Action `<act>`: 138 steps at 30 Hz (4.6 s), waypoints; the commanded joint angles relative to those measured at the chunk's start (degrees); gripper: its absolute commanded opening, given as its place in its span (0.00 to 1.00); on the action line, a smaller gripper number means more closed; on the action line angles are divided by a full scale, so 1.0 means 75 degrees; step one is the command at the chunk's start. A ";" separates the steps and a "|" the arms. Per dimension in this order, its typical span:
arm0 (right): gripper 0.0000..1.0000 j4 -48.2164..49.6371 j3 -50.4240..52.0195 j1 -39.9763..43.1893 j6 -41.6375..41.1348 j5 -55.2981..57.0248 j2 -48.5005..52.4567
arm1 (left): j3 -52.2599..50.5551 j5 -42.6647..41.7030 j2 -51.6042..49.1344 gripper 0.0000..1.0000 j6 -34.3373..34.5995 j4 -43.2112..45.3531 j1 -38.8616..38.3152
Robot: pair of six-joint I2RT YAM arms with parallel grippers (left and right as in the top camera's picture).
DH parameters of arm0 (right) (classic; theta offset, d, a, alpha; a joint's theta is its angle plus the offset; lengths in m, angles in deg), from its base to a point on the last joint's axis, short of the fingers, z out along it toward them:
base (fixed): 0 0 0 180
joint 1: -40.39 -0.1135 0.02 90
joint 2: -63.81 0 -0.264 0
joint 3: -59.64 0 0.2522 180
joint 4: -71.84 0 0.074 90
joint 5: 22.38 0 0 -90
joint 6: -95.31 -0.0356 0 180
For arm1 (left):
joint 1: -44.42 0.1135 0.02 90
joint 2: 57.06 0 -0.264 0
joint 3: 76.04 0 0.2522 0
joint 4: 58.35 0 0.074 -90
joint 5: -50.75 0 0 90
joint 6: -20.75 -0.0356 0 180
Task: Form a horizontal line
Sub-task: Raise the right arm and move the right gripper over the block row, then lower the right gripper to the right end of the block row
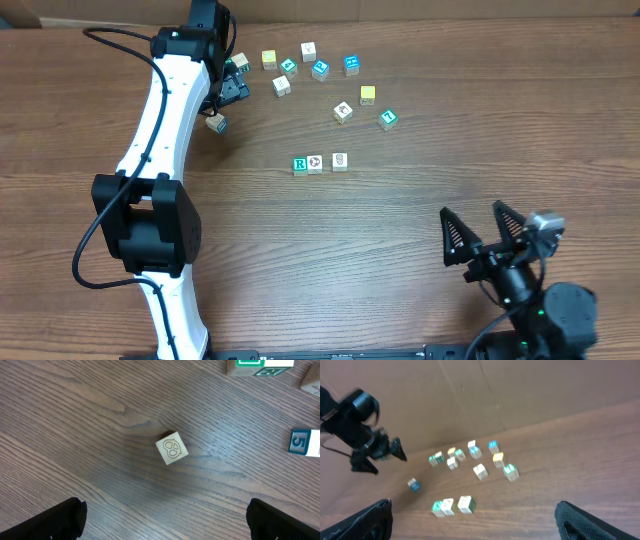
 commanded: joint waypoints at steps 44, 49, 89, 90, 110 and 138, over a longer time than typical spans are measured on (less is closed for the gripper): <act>0.73 -0.5729 -0.7207 -0.0201 0.0941 -0.0157 0.9559 | 0.0149 -0.0029 0.0172 1.00 -0.0061 -0.0032 -0.0012; 0.66 -0.5295 -0.7207 -0.0761 0.0845 -0.0157 1.0200 | 0.0149 -0.0029 0.0172 1.00 -0.0061 -0.0032 -0.0012; 0.08 -0.2818 -0.7105 -0.1821 -0.0525 0.1169 1.2616 | 0.0149 -0.0029 0.0172 1.00 -0.0061 -0.0032 -0.0012; 0.08 -0.2812 -0.7096 -0.1821 -0.0525 0.1172 1.2616 | 0.0149 -0.0029 0.0172 1.00 -0.0061 -0.0032 -0.0012; 0.04 -0.2859 -0.6752 -0.1075 -0.0525 0.1279 1.2619 | 0.0149 -0.0029 0.0172 1.00 -0.0061 -0.0032 -0.0012; 0.04 -0.0085 -0.5630 -0.2212 -0.0755 0.0935 1.2674 | 0.0149 -0.0029 0.0172 0.99 -0.0061 -0.0032 -0.0012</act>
